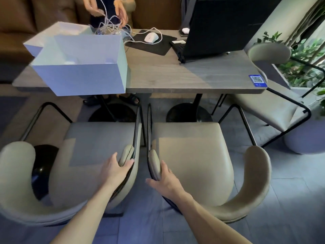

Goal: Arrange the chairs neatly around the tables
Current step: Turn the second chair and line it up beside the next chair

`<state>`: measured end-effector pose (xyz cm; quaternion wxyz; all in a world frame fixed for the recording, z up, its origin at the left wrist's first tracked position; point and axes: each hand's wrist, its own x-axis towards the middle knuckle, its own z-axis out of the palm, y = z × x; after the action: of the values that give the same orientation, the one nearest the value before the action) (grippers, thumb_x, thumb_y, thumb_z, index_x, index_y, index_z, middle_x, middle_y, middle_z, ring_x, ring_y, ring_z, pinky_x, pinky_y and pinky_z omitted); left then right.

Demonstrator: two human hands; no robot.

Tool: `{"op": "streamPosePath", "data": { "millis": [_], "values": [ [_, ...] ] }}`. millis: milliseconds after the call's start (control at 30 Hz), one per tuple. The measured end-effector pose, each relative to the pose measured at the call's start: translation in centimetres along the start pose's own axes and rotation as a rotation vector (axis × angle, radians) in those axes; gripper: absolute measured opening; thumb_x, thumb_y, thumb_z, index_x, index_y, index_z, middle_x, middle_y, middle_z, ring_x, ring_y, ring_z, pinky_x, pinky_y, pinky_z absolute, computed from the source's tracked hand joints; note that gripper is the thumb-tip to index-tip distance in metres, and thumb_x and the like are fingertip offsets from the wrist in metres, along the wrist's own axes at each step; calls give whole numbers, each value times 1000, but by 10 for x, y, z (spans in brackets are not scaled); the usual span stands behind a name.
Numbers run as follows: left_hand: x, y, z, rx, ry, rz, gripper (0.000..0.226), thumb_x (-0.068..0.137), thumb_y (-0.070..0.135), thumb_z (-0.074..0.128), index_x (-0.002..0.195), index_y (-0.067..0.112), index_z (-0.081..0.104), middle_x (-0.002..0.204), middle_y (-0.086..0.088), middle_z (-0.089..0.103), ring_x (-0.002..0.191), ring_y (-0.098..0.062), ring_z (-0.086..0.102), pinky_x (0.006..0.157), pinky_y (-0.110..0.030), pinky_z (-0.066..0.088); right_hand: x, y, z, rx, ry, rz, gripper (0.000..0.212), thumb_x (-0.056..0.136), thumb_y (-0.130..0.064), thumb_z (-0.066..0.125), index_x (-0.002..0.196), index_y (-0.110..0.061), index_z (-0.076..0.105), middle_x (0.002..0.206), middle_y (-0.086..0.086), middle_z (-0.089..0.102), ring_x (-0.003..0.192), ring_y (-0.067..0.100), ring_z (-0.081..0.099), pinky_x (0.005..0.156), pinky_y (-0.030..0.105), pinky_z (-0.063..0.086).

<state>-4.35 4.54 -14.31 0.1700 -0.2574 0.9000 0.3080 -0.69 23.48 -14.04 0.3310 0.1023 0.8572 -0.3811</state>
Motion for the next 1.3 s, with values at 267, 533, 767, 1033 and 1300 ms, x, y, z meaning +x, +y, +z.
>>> {"op": "streamPosePath", "data": {
  "millis": [267,533,767,1033,1300],
  "values": [
    [23,-16,16,135,-38,35,69,83,64,52,144,35,37,132,-4,64,117,-32,61,98,-40,49,9,-3,16,-45,128,40,70,85,-59,44,150,-43,23,117,11,69,104,38,63,89,39,51],
    [23,-18,25,88,-24,156,45,86,57,52,128,38,50,119,-1,70,109,-31,65,91,-36,51,9,-4,16,-74,152,32,67,84,-50,43,148,-49,26,116,8,70,106,37,62,92,38,50],
    [17,-4,39,78,-19,231,47,83,62,48,126,42,49,111,2,71,105,-29,66,85,-36,53,12,-7,14,-72,168,56,65,83,-50,43,147,-50,26,115,9,70,105,38,63,91,38,50],
    [17,-4,41,64,7,262,60,78,75,37,127,42,49,109,2,73,106,-30,66,85,-35,53,10,-7,15,-64,182,48,66,82,-53,42,145,-52,24,112,7,71,103,37,64,89,39,51],
    [12,2,39,54,19,235,54,85,74,29,121,39,51,112,4,69,107,-26,65,85,-34,50,11,-6,16,-40,188,43,66,82,-64,42,144,-52,26,109,2,71,103,33,64,88,38,51]
  ]
}}
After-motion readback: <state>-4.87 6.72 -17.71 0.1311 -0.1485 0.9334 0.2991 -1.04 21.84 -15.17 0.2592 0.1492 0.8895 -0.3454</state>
